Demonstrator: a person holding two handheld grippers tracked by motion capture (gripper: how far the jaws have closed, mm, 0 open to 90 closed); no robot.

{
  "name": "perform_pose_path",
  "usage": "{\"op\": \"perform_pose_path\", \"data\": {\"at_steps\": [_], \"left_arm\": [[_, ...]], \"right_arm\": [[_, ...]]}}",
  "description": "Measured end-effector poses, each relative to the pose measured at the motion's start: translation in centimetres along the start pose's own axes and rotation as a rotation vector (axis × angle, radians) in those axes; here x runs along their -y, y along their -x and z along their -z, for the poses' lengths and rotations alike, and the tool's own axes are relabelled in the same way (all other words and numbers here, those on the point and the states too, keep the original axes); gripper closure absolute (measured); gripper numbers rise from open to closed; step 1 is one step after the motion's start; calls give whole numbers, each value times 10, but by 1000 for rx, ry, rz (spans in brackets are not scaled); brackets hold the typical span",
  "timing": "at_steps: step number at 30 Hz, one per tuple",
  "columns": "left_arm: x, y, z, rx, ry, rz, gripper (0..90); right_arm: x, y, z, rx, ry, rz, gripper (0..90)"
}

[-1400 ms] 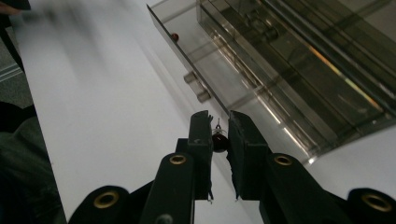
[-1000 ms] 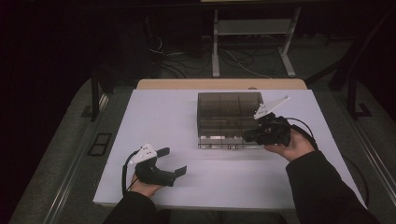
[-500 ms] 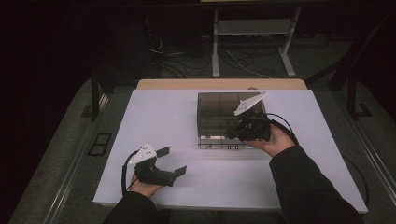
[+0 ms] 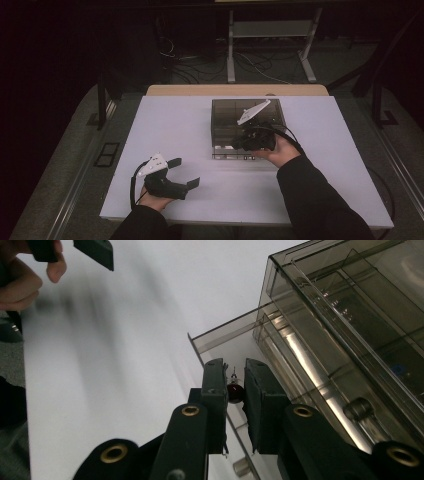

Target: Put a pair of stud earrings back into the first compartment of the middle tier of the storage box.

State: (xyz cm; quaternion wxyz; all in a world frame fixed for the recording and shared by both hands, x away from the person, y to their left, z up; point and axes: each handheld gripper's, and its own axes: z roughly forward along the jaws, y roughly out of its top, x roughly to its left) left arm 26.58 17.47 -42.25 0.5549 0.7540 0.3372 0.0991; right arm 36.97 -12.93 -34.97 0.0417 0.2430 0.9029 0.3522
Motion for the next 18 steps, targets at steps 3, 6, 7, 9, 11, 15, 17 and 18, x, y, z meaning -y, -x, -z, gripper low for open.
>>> {"op": "perform_pose_path", "data": {"at_steps": [3,6,7,9,11,15,17,18], "left_arm": [[0,0,0,0,0,-1,0],[0,0,0,1,-1,-2,0],[0,0,0,1,-1,-2,0],[0,0,0,2,-1,-2,0],[0,0,0,2,0,-1,0],[0,0,0,3,1,-2,0],[0,0,0,3,0,-2,0],[0,0,0,4,0,-2,0]], "right_arm": [[-3,2,-7,-4,1,-2,784],[-6,3,-13,-8,7,-1,784],[-6,4,-16,-7,7,-1,784],[-8,5,-20,-5,7,-2,784],[-9,6,-26,-3,5,-8,784],[-9,9,-36,-7,-1,-14,784],[-9,11,-41,-8,-13,-7,784],[-9,11,-42,-10,-15,-17,784]]}}
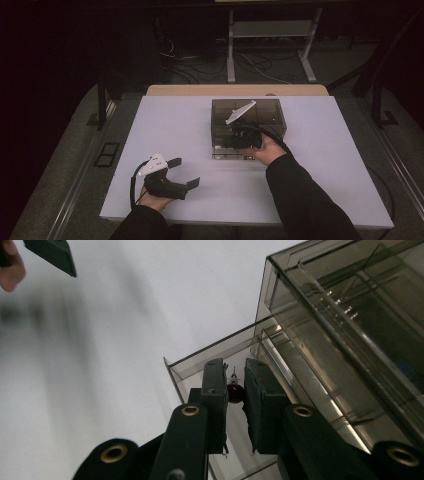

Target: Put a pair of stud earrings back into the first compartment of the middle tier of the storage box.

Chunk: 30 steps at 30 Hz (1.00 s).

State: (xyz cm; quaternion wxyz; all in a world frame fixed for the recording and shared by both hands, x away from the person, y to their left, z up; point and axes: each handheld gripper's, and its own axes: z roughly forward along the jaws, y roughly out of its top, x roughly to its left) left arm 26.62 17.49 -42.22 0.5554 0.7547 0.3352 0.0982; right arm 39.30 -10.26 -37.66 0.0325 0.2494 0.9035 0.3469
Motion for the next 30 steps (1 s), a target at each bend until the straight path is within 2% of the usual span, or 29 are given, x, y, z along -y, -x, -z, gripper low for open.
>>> {"op": "perform_pose_path", "data": {"at_steps": [3,5,10,12,15,17,18,22,24,30], "left_arm": [[0,0,0,0,-1,0,0],[0,0,0,0,-1,0,0],[0,0,0,0,-2,-1,0],[0,0,0,0,-3,-1,0],[0,0,0,-1,-3,-1,0],[0,0,0,-2,-3,1,0],[0,0,0,-3,-3,0,0],[0,0,-1,-2,-4,0,0],[0,0,-1,-2,-3,1,0],[0,0,-1,-2,-4,1,0]], "right_arm": [[1,2,-3,2,-7,-5,780],[1,2,-3,11,-3,-27,705],[3,1,6,21,18,-49,601],[6,0,12,33,27,-60,515],[12,0,22,58,38,-77,322],[17,1,28,55,40,-89,175],[20,1,32,54,42,-89,128],[32,3,46,68,73,-102,104],[38,3,53,72,77,-118,7],[55,3,70,74,112,-144,3]]}}
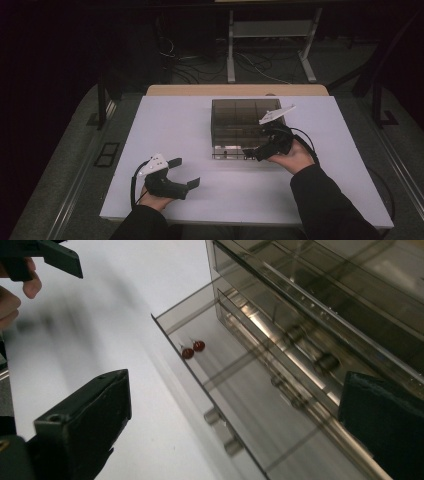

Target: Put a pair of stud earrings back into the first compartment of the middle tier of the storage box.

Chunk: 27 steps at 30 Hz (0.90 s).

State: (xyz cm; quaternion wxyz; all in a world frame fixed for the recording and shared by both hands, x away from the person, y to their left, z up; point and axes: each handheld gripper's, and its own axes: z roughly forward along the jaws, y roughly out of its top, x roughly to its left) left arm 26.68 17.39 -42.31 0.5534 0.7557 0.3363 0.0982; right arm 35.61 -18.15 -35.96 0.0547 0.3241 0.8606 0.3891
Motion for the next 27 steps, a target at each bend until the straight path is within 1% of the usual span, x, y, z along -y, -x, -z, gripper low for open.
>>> {"op": "perform_pose_path", "data": {"at_steps": [13,16,21,27], "left_arm": [[0,0,0,-2,1,2,0],[0,0,0,-1,0,2,0],[0,0,0,-3,0,1,0],[0,0,0,-3,2,3,0]], "right_arm": [[34,6,25,17,31,-54,3],[44,7,29,20,49,-73,3],[57,8,34,21,65,-95,3],[75,8,41,34,98,-111,3]]}}
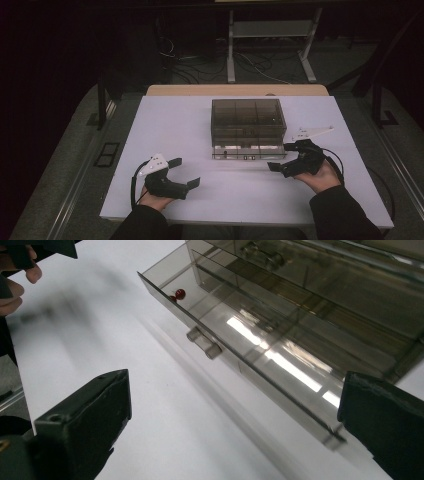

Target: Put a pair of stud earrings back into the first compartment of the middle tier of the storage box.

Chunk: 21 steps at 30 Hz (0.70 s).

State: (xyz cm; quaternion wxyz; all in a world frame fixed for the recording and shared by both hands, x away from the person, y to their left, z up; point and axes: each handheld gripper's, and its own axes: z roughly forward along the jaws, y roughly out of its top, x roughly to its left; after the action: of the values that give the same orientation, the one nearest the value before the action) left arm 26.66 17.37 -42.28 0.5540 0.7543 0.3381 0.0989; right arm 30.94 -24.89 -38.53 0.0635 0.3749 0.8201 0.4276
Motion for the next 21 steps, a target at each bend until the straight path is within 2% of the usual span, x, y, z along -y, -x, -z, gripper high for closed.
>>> {"op": "perform_pose_path", "data": {"at_steps": [8,15,21], "left_arm": [[0,0,0,2,-8,-1,0],[0,0,0,0,-8,-1,0],[0,-1,0,0,-12,-4,0]], "right_arm": [[27,7,9,15,38,-53,3],[42,8,12,27,68,-70,3],[56,7,11,44,64,-88,3]]}}
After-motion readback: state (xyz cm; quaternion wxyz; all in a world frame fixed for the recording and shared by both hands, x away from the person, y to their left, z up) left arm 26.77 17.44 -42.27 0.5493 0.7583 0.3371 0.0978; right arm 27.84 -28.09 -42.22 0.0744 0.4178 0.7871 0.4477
